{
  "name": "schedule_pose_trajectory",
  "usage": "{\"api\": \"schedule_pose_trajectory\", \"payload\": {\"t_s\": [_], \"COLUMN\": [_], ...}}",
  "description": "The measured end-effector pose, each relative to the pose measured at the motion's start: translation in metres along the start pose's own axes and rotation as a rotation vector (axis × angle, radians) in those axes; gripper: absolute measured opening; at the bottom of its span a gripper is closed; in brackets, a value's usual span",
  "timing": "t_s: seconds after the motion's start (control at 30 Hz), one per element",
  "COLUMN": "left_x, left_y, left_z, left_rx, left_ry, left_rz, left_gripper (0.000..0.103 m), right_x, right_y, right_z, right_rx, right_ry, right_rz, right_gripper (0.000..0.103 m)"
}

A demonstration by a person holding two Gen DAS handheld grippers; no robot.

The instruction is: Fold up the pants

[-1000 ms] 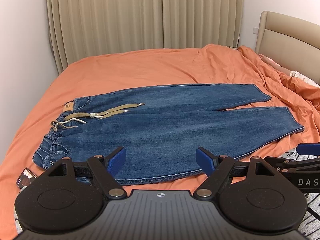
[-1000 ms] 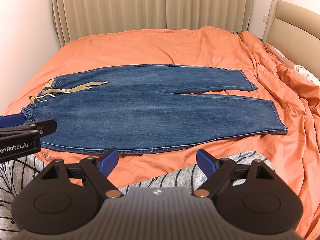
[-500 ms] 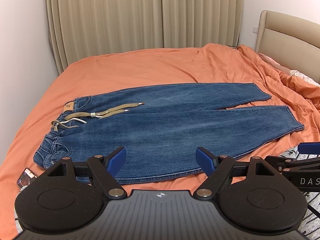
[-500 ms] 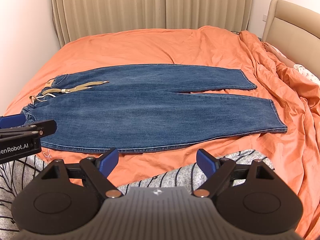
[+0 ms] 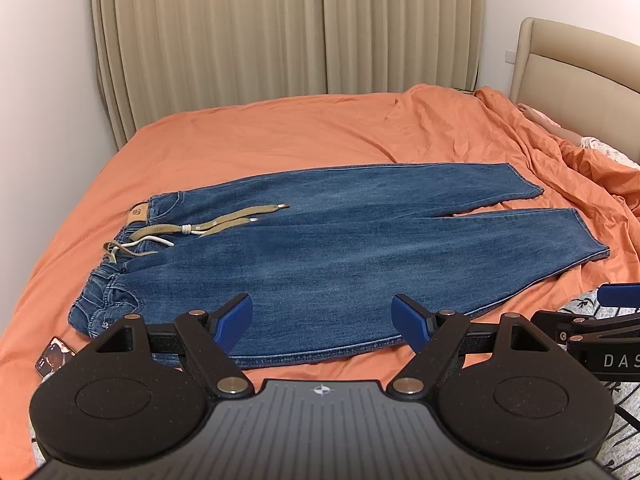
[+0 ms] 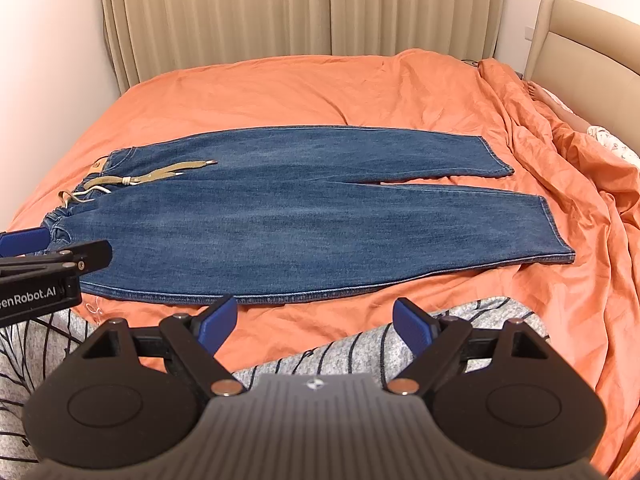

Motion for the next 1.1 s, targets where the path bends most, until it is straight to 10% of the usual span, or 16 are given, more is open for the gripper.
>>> {"api": "schedule_pose_trajectory", "payload": {"t_s": [0.63, 0.9, 1.1], "left_x": [-0.024, -0.042, -0.069], "left_y": [0.029, 0.053, 0.087], "left_z": [-0.004, -0.023, -0.045], "left_rx": [-0.004, -0.112, -0.246], "left_ry": [0.028, 0.021, 0.091], "left_rz": [-0.052, -0.065, 0.052], "left_gripper": [0.083, 0.066, 0.052], "right_x": [-0.007, -0.051, -0.092], "right_y": [-0.019, -0.062, -0.115], "right_z": [-0.006, -0.017, -0.026], "right_rx": [0.049, 0.045, 0.078], "right_ry": [-0.167, -0.137, -0.002], "right_rz": [-0.068, -0.128, -0.018], "right_gripper": [0.081, 0.081, 0.080]}}
Point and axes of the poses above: each gripper's, at about its wrist camera, not at the fingertips, and x roughly against the way its jaws point, y to its left, z to its underside, the point moved 8 cm from there along -x, roughly the way its jaws point, and after that the axes turned 8 degrees about x, right-handed, at the moved point
